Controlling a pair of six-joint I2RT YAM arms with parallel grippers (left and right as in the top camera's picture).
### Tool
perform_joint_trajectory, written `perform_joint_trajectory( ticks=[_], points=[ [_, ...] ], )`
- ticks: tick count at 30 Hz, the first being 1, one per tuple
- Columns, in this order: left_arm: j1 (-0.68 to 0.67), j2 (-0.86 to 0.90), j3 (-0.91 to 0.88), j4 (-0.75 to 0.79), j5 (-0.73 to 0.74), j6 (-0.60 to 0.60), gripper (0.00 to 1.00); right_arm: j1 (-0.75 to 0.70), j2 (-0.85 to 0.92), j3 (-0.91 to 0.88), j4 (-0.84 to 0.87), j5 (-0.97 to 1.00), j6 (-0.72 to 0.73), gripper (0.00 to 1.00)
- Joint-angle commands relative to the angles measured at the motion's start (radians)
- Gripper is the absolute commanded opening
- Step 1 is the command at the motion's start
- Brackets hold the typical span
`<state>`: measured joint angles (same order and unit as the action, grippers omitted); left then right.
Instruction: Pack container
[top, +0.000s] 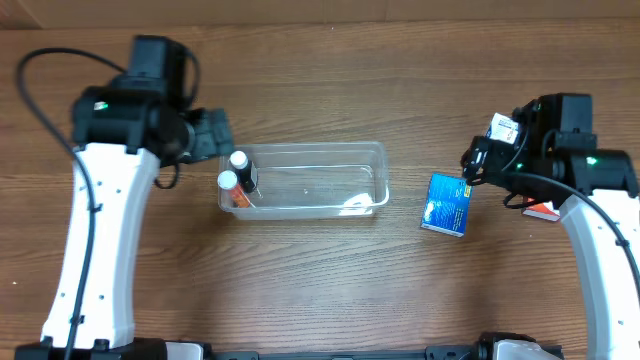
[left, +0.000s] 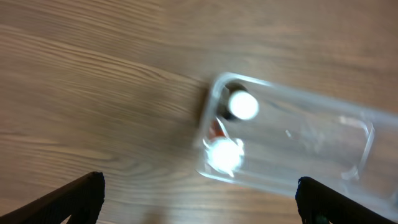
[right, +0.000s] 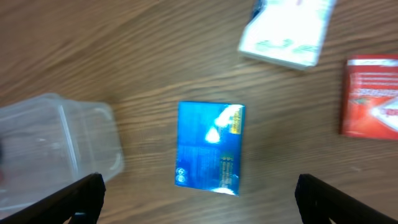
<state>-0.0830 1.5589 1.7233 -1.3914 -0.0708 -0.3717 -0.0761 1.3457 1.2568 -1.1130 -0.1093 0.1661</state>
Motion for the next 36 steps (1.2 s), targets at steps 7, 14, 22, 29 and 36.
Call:
perform_joint_trajectory(
  ticks=[7, 14, 22, 29, 36],
  points=[
    [0.286, -0.024, 0.014, 0.013, 0.038, 0.036, 1.0, 0.004, 0.207, 0.318, -0.172, 0.052, 0.051, 1.0],
    [0.286, -0.024, 0.014, 0.014, 0.039, 0.036, 1.0, 0.033, 0.401, 0.089, -0.084, 0.04, 0.036, 1.0],
    [0.286, -0.024, 0.014, 0.009, 0.039, 0.036, 1.0, 0.167, 0.463, -0.001, 0.043, 0.104, 0.069, 1.0],
    [0.286, -0.024, 0.014, 0.008, 0.038, 0.04, 1.0, 0.165, 0.463, -0.008, 0.034, 0.203, 0.135, 1.0],
    [0.286, -0.024, 0.014, 0.008, 0.039, 0.04, 1.0, 0.167, 0.463, -0.103, 0.115, 0.13, 0.149, 1.0]
  ],
)
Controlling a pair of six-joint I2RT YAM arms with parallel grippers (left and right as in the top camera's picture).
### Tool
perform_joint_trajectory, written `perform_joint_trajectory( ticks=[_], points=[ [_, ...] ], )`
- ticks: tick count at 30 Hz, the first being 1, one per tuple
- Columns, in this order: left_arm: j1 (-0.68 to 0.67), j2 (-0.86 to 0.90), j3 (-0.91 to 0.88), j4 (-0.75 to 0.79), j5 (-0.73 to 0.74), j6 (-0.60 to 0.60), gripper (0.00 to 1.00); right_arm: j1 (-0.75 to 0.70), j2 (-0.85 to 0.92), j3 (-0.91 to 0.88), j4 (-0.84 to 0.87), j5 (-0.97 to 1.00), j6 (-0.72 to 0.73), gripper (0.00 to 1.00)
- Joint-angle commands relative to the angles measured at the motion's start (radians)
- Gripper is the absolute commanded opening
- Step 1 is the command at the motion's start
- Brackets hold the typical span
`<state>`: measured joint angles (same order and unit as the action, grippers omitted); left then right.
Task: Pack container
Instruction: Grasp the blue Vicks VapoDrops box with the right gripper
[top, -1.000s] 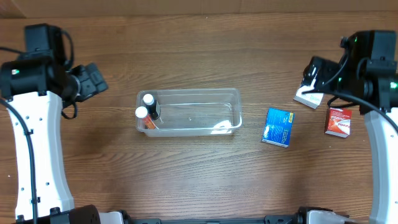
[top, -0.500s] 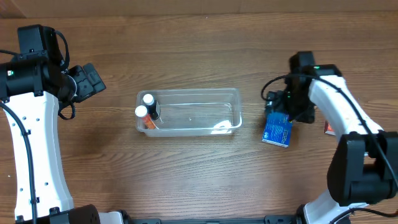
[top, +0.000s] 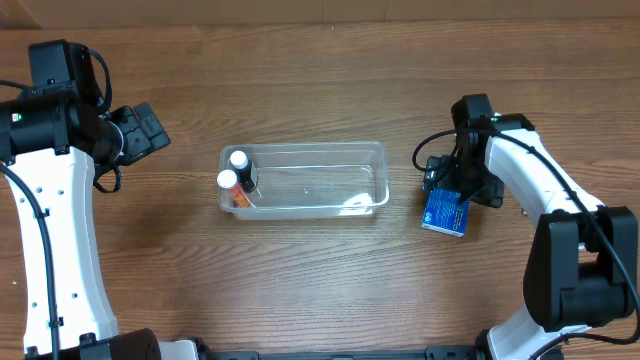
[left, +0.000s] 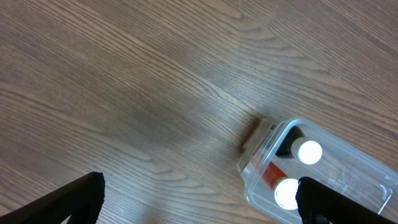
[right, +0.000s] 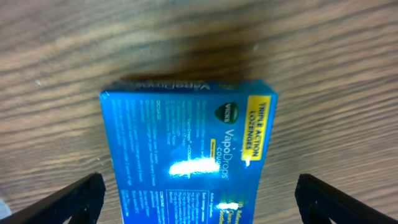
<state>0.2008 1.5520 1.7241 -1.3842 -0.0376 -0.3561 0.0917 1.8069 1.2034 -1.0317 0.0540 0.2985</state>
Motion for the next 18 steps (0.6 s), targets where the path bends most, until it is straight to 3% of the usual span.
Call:
perform_joint_trajectory(
  ticks=[1, 7, 12, 18],
  points=[
    [0.002, -0.017, 0.014, 0.0, 0.005, 0.024, 1.0, 0.0, 0.002, -0.065, 0.05, -0.033, 0.016, 1.0],
    [0.002, -0.017, 0.014, 0.0, 0.005, 0.024, 1.0, 0.0, 0.002, -0.092, 0.105, -0.033, 0.016, 1.0],
    [0.002, -0.017, 0.014, -0.003, 0.005, 0.032, 1.0, 0.0, 0.002, -0.092, 0.103, -0.033, 0.016, 0.81],
    [0.002, -0.017, 0.014, -0.003, 0.005, 0.032, 1.0, 0.0, 0.002, -0.092, 0.096, -0.033, 0.016, 0.79]
  ],
)
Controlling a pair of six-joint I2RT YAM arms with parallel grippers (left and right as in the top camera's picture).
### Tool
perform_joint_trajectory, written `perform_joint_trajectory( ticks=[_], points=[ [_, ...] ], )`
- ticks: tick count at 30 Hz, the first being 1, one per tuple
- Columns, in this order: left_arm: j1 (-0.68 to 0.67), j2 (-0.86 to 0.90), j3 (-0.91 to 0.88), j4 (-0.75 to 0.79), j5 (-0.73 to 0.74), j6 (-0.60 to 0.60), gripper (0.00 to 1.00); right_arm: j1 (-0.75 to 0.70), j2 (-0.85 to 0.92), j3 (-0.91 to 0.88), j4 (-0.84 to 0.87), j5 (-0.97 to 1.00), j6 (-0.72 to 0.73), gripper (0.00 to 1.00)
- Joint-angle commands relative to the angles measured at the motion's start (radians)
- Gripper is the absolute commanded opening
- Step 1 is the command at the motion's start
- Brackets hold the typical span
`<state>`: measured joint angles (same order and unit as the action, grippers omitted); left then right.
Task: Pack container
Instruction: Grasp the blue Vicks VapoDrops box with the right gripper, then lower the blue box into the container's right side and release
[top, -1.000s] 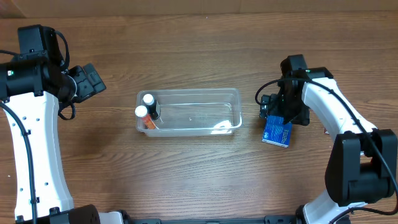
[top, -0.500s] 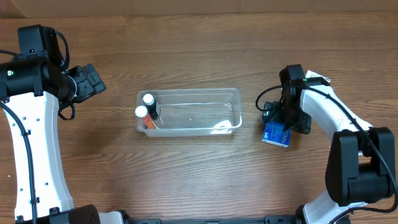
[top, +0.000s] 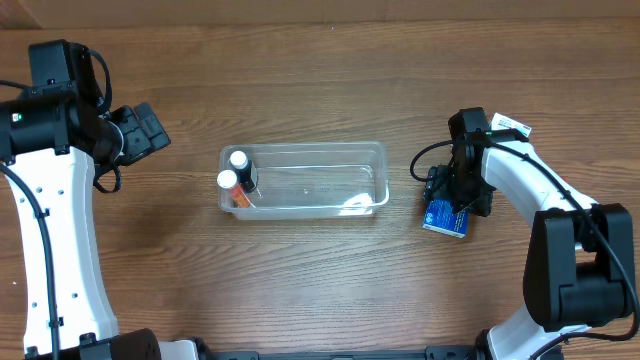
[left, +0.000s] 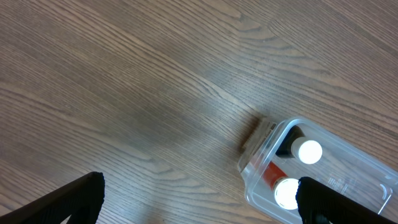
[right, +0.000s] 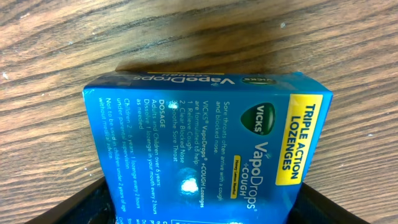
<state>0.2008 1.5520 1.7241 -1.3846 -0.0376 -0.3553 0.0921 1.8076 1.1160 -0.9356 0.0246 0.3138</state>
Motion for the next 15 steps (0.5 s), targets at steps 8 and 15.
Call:
perform_joint_trajectory(
  ticks=[8, 15],
  points=[
    [0.002, -0.017, 0.014, -0.004, 0.005, 0.039, 1.0, 0.011, -0.084, 0.174, -0.146, -0.003, 0.001, 0.61],
    [0.002, -0.017, 0.014, -0.004, 0.005, 0.038, 1.0, 0.266, -0.222, 0.441, -0.27, -0.004, 0.007, 0.6]
  ],
)
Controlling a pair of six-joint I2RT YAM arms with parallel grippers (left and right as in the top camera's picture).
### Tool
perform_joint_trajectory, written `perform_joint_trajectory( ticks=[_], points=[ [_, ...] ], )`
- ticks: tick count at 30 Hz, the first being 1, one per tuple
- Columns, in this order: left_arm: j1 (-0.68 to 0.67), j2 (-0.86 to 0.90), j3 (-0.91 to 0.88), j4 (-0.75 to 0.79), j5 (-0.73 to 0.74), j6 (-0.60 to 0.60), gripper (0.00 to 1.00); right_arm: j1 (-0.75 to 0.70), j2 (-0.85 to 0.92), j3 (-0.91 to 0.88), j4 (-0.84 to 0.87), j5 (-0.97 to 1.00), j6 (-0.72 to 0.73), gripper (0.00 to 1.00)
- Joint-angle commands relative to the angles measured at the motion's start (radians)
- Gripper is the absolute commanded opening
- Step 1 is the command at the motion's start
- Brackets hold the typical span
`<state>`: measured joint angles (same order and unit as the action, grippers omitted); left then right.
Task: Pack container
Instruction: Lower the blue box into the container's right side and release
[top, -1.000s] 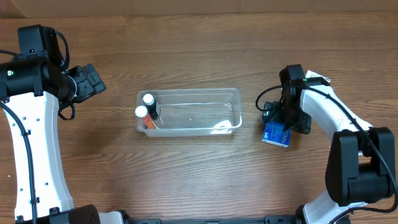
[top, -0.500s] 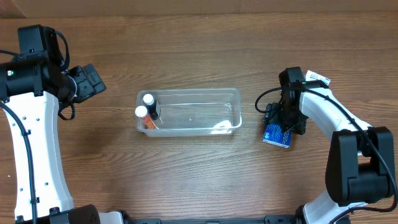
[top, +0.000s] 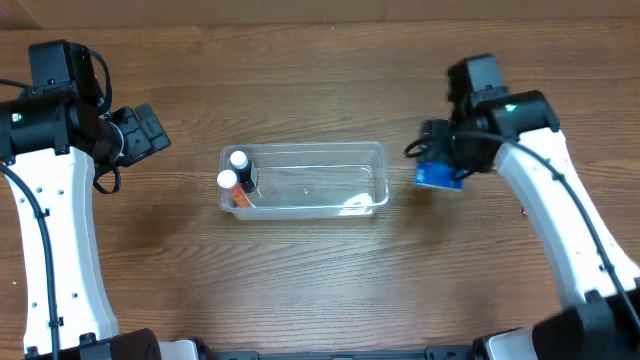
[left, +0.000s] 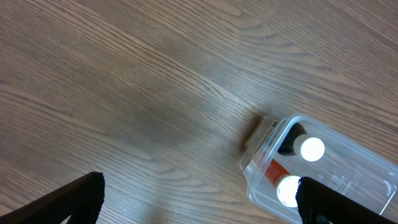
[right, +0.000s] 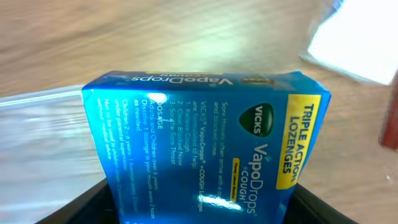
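Observation:
A clear plastic container (top: 305, 180) lies mid-table with two white-capped bottles (top: 234, 172) standing at its left end; the bottles (left: 301, 169) also show in the left wrist view. My right gripper (top: 445, 165) is shut on a blue box of Vicks VapoDrops (right: 205, 146), held off the table just right of the container's right end. The container's edge (right: 37, 106) shows behind the box. My left gripper (top: 140, 132) hovers left of the container, open, with nothing between its fingers (left: 74, 196).
In the right wrist view a white packet (right: 354, 43) and a sliver of a red box (right: 393, 124) lie on the table beyond the blue box. Bare wood surrounds the container on the left and front.
My right gripper has lifted the blue box off the table and moved it up and left, toward the container's right end. The left arm has not moved.
First my left gripper was over the bottles in the container and the right arm hovered beside the blue box. Then the left arm stood back at the left and the right gripper was down over the box. It was shut on it, now holds it lifted.

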<state>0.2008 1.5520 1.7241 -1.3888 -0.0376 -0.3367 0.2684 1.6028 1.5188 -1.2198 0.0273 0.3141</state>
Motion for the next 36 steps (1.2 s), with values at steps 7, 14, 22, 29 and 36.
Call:
perform_joint_trajectory(
  ticks=[7, 14, 22, 29, 36],
  points=[
    [0.002, -0.017, 0.014, -0.001, 0.005, 0.019, 1.0, 0.276, 0.156, 0.038, 0.13, -0.006, 0.061, 0.6],
    [0.002, -0.017, 0.014, -0.001, 0.005, 0.019, 1.0, 0.276, 0.279, 0.036, 0.167, -0.022, 0.061, 0.61],
    [0.002, -0.017, 0.014, -0.001, 0.005, 0.019, 1.0, 0.276, 0.279, 0.036, 0.122, -0.023, 0.061, 0.73],
    [0.002, -0.017, 0.014, 0.0, 0.005, 0.019, 1.0, 0.276, 0.279, 0.036, 0.08, -0.03, 0.061, 0.73],
    [0.002, -0.017, 0.014, 0.001, 0.005, 0.019, 1.0, 0.276, 0.279, 0.036, 0.082, -0.03, 0.061, 0.92]
  ],
)
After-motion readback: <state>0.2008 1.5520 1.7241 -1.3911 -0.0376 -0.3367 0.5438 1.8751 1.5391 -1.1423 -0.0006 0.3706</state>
